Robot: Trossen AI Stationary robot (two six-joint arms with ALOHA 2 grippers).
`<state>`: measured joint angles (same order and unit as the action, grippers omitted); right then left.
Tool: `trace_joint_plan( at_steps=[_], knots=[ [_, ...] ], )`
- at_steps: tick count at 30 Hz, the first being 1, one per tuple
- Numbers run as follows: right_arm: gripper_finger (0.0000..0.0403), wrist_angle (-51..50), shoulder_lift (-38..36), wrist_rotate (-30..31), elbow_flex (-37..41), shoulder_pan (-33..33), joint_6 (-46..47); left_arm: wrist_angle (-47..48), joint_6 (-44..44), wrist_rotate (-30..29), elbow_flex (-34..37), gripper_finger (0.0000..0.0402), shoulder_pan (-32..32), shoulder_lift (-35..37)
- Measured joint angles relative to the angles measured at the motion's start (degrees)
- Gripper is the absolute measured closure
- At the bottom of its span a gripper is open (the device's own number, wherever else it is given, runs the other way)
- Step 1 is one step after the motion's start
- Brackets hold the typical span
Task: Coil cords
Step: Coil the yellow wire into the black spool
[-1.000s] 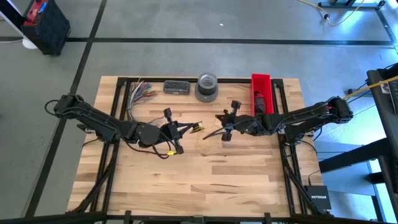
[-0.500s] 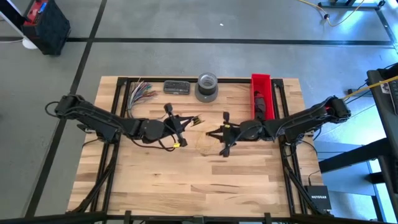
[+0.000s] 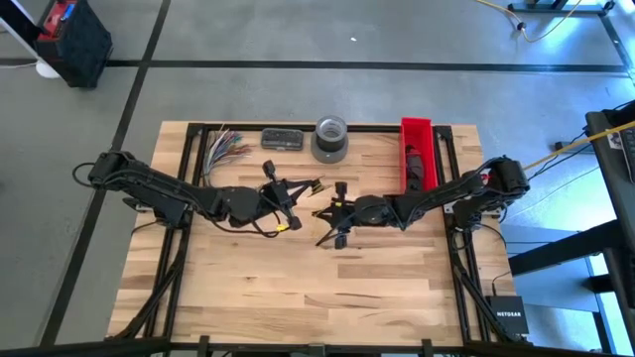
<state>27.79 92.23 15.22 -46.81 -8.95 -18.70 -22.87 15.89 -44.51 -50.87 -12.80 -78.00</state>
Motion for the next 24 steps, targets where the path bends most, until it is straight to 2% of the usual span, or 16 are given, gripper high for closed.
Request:
trace_joint_plan(
  at_steps=[4,7,9,12,19,24],
  knots=[
    [0.0394,-0.2,-1.4,3.4,-0.7,-0.5,0.3,5.6,0.7,0.0,0.0,0.04,0.1,0.0],
    [0.0394,1.1,-2.1,3.6,-1.0,-0.4,1.0,8.2,0.1,4.1,0.0,0.04,0.0,-0.1],
    [0.0397,1.7,-2.0,3.3,-1.0,-0.4,3.5,7.0,-0.4,8.0,0.0,0.04,0.2,-0.6],
    [0.04,2.5,-1.6,1.7,-1.0,-0.5,5.4,4.4,0.2,9.5,0.0,0.04,0.2,-1.9],
    [0.0399,2.3,-1.0,1.6,-0.9,-0.4,5.4,-0.4,-0.8,2.8,0.0,0.04,1.2,-3.1],
    [0.0399,2.2,-1.0,1.7,-0.9,-0.4,5.4,-0.2,-1.2,2.0,0.0,0.04,1.4,-3.1]
  ],
)
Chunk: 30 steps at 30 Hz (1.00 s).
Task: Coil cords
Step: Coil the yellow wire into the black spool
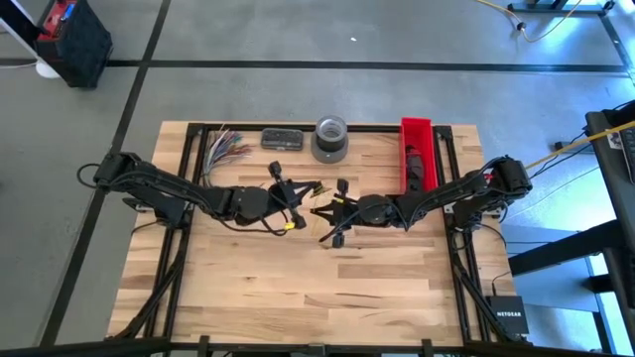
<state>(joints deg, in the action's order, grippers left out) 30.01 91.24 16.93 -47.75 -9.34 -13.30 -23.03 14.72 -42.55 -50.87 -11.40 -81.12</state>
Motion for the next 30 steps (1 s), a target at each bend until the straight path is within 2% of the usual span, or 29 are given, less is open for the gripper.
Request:
trace_joint_plan(
  at_steps=[11,18,23,30],
  knots=[
    [0.04,4.8,4.6,-0.5,0.0,0.0,0.4,-2.5,-0.4,0.6,0.0,0.04,0.6,0.0],
    [0.0401,5.4,3.3,3.5,0.0,0.0,-2.4,0.7,0.7,3.5,0.0,0.04,0.2,0.1],
    [0.0398,6.1,1.5,-0.5,0.0,0.0,-0.3,3.5,1.4,3.4,0.0,0.04,0.2,-0.2],
    [0.0399,5.5,4.1,-2.0,0.0,0.9,2.4,-2.4,1.6,6.0,0.0,0.04,0.0,-1.0]
  ],
)
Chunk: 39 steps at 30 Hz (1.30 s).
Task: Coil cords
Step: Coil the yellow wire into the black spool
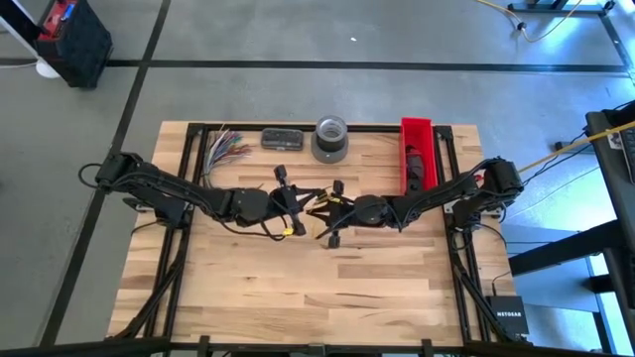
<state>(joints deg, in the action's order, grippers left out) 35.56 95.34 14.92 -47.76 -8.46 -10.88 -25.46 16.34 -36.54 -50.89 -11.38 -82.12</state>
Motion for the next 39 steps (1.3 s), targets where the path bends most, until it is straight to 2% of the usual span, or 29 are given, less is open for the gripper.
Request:
trace_joint_plan(
  at_steps=[6,10,13,17,22,25,27,29,32,39],
  knots=[
    [0.0388,-0.5,0.3,0.9,0.0,-0.1,0.5,-1.0,-1.1,0.1,0.0,0.04,-0.2,0.0],
    [0.0374,-3.0,0.3,0.7,0.0,-0.2,4.5,-1.0,-0.7,-0.9,0.0,0.04,-0.4,0.2],
    [0.0346,-7.4,0.3,1.3,0.0,-0.1,6.2,-1.2,0.8,-3.2,0.0,0.04,-1.0,1.3],
    [0.0289,-11.3,0.1,6.0,-0.2,-0.1,3.8,-0.9,2.7,-6.0,0.0,0.04,-2.5,2.9],
    [0.0227,-25.6,-4.8,10.9,-4.0,-1.7,0.1,-0.7,5.5,-10.7,0.0,0.04,-4.8,3.5],
    [0.0208,-37.6,-8.3,11.4,-7.2,-3.3,0.2,-0.7,6.9,-13.1,0.0,0.04,-5.6,3.5],
    [0.0203,-40.7,-9.9,11.3,-8.0,-4.4,1.1,-0.7,7.3,-14.1,0.0,0.04,-5.7,3.5],
    [0.0201,-40.5,-10.8,11.0,-8.0,-5.2,1.5,-0.7,7.3,-14.2,0.0,0.04,-5.9,3.5],
    [0.0201,-35.1,-10.5,8.1,-6.9,-5.1,1.6,-0.7,6.8,-14.3,0.0,0.04,-5.9,3.5],
    [0.0201,-15.3,-3.3,5.5,-4.0,-2.2,1.5,-1.0,6.4,-14.1,0.0,0.04,-5.8,3.5]
  ],
)
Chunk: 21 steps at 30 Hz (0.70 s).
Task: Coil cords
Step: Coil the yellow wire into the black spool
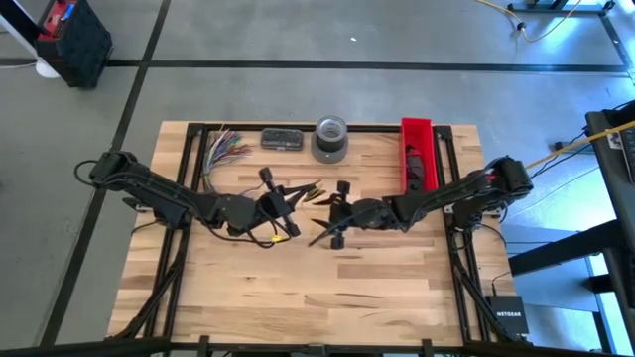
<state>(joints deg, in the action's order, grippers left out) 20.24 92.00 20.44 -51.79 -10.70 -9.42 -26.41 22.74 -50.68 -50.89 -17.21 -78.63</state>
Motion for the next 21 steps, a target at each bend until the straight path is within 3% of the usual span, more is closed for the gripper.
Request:
trace_joint_plan(
  at_steps=[4,8,12,17,21],
  knots=[
    [0.0201,5.6,4.0,-3.7,0.1,0.4,-0.2,0.5,0.0,0.0,0.0,0.04,0.0,0.0],
    [0.0213,9.8,6.1,-2.3,0.0,0.2,-2.8,0.6,-0.1,0.0,0.0,0.04,0.0,0.0],
    [0.0268,8.5,6.6,-1.1,0.0,0.3,-5.3,0.6,-0.1,0.0,0.0,0.04,0.0,0.0],
    [0.0377,5.3,6.6,1.2,0.0,0.2,-9.5,0.5,0.1,0.0,0.0,0.04,0.0,0.0],
    [0.0384,2.5,6.6,3.0,0.0,0.5,-12.2,-0.1,0.2,0.1,0.0,0.04,-0.4,0.4]
  ],
)
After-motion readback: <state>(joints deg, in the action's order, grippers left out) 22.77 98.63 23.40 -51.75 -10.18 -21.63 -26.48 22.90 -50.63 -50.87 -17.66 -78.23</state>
